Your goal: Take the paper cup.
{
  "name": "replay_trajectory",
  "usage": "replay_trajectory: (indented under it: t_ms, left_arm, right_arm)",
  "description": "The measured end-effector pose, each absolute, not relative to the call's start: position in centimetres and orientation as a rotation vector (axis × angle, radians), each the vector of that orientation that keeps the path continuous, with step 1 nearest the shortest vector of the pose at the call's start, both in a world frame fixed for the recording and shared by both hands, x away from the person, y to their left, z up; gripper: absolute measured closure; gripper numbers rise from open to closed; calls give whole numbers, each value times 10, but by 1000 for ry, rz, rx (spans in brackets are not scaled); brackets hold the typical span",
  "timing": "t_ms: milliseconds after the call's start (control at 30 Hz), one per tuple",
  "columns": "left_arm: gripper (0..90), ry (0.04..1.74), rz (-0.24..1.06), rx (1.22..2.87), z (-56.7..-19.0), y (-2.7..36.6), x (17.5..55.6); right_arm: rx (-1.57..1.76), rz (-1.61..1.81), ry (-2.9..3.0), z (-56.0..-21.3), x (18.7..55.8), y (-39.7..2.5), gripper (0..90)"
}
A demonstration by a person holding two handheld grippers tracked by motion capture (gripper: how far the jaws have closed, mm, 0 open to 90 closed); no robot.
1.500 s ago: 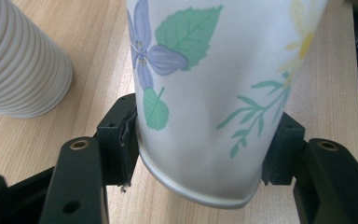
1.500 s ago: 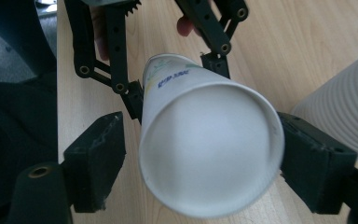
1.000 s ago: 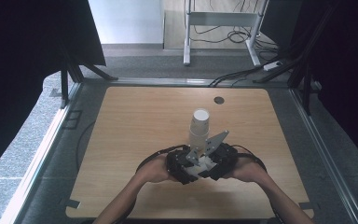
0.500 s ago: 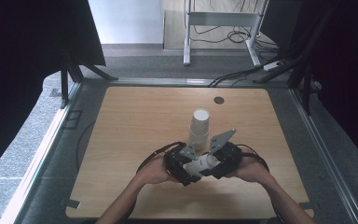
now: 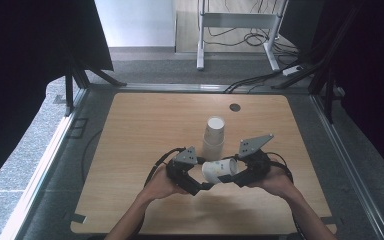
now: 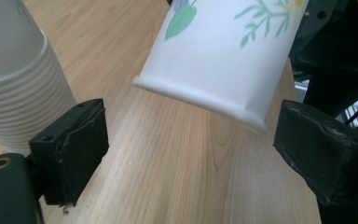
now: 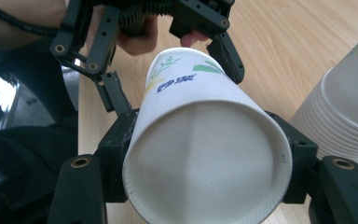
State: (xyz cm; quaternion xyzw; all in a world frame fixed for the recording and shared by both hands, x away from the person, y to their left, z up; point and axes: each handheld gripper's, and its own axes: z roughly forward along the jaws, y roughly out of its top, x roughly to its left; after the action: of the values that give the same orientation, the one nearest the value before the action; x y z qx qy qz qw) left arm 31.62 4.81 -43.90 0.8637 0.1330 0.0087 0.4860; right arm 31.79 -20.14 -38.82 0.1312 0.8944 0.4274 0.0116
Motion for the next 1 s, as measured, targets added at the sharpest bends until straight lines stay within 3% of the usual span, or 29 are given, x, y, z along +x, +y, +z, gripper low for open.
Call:
replay_trajectory:
  t_ms: [500, 1000]
  left_arm:
    - [165, 245, -15, 2047, -443, 39, 316]
    - [351, 186, -26, 2047, -444, 39, 314]
  right_arm:
    - [420, 1529, 2746, -398, 313, -217, 365]
    - [399, 1525, 2775, -401, 315, -217, 364]
